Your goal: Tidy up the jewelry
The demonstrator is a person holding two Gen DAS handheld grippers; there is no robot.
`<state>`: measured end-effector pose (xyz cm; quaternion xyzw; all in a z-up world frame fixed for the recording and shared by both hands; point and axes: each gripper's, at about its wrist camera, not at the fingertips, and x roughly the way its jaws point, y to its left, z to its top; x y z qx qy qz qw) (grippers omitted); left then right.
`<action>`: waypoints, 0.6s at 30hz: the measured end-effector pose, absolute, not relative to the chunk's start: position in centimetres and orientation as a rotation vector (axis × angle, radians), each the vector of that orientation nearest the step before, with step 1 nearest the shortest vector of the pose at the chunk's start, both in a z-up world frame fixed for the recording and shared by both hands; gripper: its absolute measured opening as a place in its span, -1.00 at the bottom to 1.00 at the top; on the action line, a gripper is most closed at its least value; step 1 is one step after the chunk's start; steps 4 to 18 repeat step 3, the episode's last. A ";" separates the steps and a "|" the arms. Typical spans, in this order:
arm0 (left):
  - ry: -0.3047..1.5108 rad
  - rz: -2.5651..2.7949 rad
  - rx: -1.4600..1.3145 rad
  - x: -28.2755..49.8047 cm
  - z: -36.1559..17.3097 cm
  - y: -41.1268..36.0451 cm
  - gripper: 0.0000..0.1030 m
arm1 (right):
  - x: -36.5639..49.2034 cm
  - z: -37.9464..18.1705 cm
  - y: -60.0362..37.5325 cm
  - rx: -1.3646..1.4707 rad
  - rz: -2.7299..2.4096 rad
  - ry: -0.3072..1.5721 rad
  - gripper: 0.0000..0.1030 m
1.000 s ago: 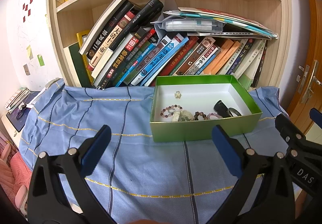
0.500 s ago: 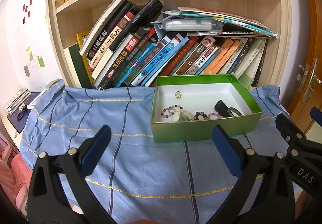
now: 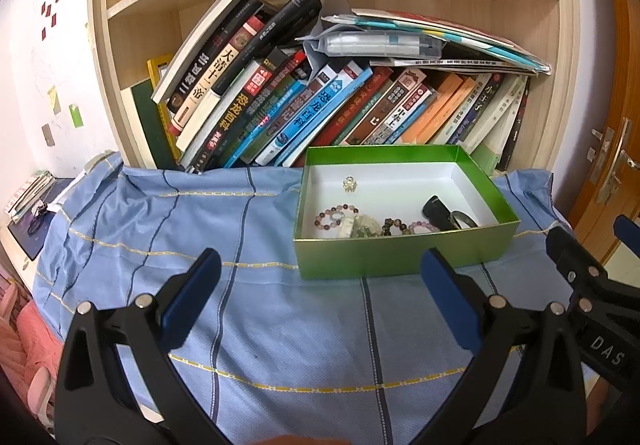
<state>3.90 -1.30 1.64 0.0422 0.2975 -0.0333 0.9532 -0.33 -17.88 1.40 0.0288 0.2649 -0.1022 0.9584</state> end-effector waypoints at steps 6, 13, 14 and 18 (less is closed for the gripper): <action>0.605 -0.070 0.086 4.1 1.5 -1.2 0.92 | -0.2 1.1 -18.0 0.064 -0.215 0.543 0.94; 0.605 -0.070 0.086 4.1 1.5 -1.2 0.92 | -0.2 1.1 -18.0 0.064 -0.215 0.543 0.94; 0.605 -0.070 0.086 4.1 1.5 -1.2 0.92 | -0.2 1.1 -18.0 0.064 -0.215 0.543 0.94; 0.605 -0.070 0.086 4.1 1.5 -1.2 0.92 | -0.2 1.1 -18.0 0.064 -0.215 0.543 0.94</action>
